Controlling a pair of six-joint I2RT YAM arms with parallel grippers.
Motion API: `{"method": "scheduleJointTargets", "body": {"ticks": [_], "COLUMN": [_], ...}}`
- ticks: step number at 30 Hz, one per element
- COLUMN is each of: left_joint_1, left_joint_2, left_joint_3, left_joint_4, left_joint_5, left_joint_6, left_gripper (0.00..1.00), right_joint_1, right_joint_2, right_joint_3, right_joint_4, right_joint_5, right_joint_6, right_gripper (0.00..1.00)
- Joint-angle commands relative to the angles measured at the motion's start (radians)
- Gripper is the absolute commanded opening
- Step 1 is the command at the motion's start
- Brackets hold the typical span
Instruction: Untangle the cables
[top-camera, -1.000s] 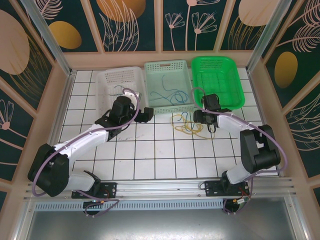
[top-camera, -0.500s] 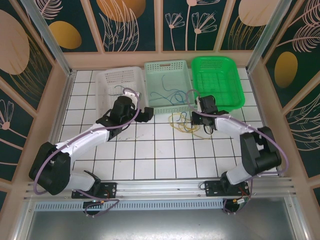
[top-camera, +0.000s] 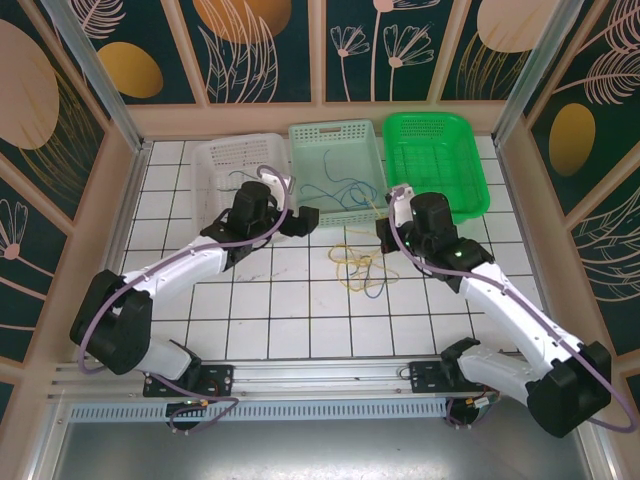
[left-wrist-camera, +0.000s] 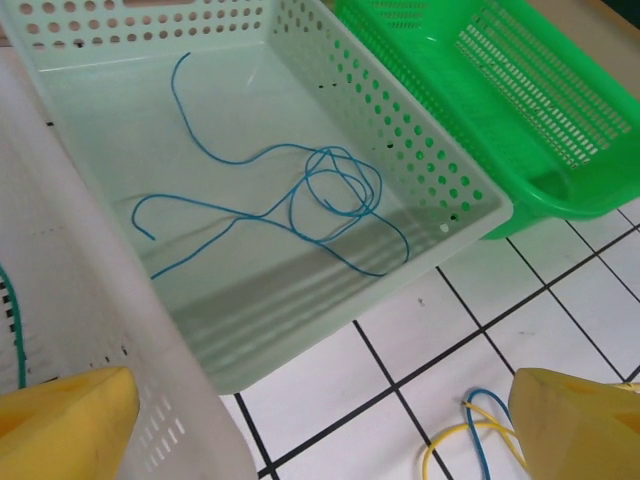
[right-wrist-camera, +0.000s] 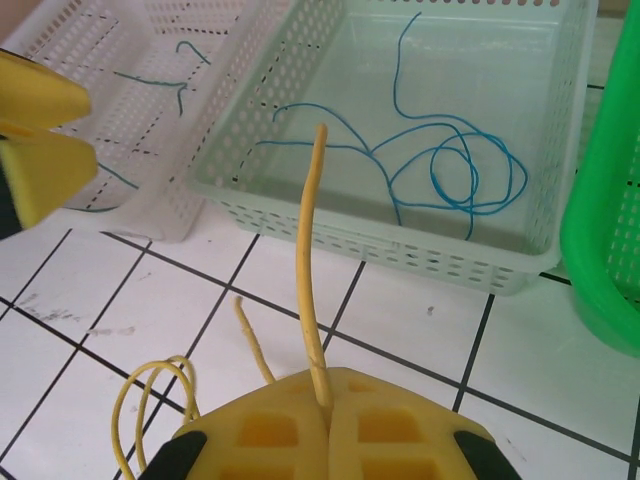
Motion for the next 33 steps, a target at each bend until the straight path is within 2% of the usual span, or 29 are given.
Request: {"method": "scheduleJointTargets", "body": {"ticks": [1, 7, 13, 16, 18, 21, 25, 29, 33], "left_joint_1": [-0.010, -0.010, -0.042, -0.090, -0.110, -0.120, -0.121, -0.125, -0.189], "left_joint_2": [-0.013, -0.055, -0.031, -0.012, -0.008, -0.031, -0.104, -0.160, -0.166], "left_joint_3": [0.005, -0.017, -0.037, -0.036, -0.049, -0.099, -0.165, -0.198, -0.182], "left_joint_4": [0.052, 0.078, 0.168, 0.196, 0.220, 0.259, 0.246, 0.240, 0.215], "left_joint_5": [0.033, 0.036, 0.151, 0.201, 0.217, 0.177, 0.075, 0.088, 0.114], "left_joint_6": [0.005, 0.001, -0.026, -0.025, -0.050, -0.101, -0.135, -0.138, -0.110], "left_gripper": [0.95, 0.95, 0.93, 0.88, 0.81, 0.74, 0.75, 0.75, 0.71], "right_joint_1": [0.006, 0.002, 0.001, 0.003, 0.003, 0.004, 0.006, 0.006, 0.006], "right_joint_2": [-0.012, -0.059, -0.059, -0.038, -0.031, -0.021, -0.010, -0.004, 0.009], "right_joint_3": [0.050, 0.056, 0.073, 0.065, 0.058, 0.051, 0.055, 0.057, 0.059], "right_joint_4": [-0.045, 0.034, 0.093, 0.110, 0.124, 0.138, 0.139, 0.143, 0.143], "right_joint_5": [-0.015, -0.015, 0.047, 0.051, 0.065, 0.076, 0.117, 0.134, 0.147], "right_joint_6": [-0.021, 0.007, 0.024, 0.034, 0.046, 0.058, 0.070, 0.081, 0.103], "right_gripper": [0.00, 0.00, 0.00, 0.00, 0.00, 0.00, 0.00, 0.00, 0.00]}}
